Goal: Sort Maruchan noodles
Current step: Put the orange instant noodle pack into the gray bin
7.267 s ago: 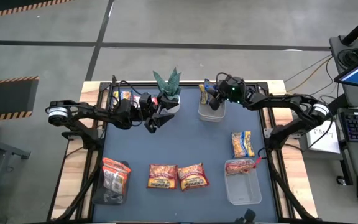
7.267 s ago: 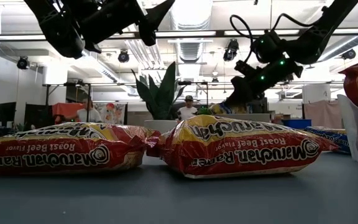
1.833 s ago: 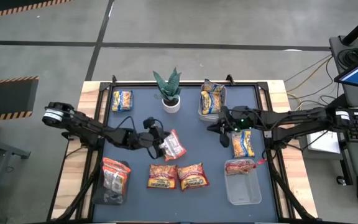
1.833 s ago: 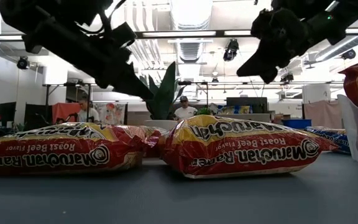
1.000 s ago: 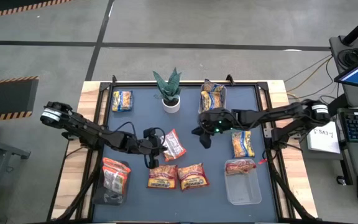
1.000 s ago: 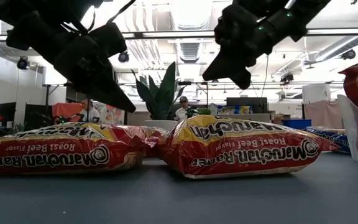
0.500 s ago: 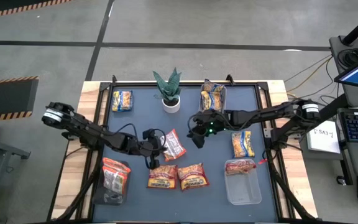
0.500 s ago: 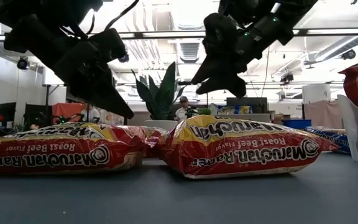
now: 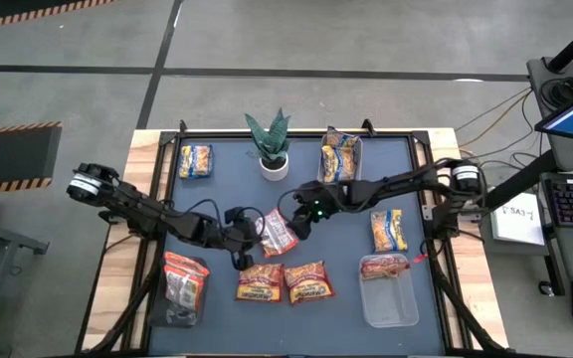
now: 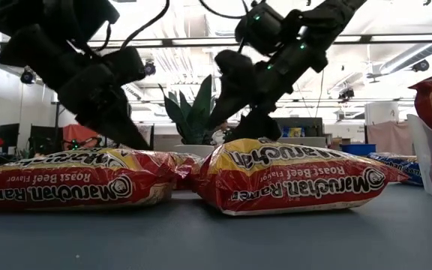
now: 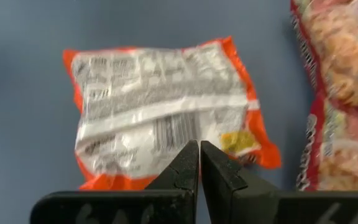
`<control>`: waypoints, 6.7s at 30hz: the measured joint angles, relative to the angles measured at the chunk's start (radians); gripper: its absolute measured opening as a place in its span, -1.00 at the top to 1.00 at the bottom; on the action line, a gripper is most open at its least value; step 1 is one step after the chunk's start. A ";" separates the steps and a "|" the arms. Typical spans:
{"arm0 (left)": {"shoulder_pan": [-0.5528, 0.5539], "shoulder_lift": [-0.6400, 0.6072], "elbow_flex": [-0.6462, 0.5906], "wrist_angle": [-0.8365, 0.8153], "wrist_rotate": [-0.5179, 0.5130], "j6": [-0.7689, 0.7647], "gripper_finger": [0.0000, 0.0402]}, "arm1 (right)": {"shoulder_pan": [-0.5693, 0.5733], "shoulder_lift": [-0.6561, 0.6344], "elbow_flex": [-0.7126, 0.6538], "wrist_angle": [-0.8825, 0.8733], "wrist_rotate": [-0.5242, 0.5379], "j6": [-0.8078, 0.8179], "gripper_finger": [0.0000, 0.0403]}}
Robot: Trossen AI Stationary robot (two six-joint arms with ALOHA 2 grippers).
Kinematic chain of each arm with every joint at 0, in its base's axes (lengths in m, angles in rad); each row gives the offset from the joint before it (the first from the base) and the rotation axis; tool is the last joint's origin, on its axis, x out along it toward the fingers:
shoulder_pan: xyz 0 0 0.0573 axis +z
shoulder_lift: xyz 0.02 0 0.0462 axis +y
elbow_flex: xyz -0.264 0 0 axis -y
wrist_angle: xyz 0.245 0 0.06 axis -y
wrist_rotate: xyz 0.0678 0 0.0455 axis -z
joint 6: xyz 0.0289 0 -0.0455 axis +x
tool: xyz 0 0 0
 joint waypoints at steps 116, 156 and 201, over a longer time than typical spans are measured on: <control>0.117 -0.280 -0.016 0.469 0.201 -0.249 -0.01 | 0.392 -0.191 0.031 -0.071 0.851 -2.208 0.26; 0.246 -0.061 -0.091 0.783 0.465 -0.099 -0.42 | 0.520 -0.184 0.031 0.032 0.953 -2.838 0.27; 0.293 -0.060 -0.163 1.190 0.684 -0.013 -0.42 | 0.530 -0.182 0.202 0.133 0.857 -3.297 0.26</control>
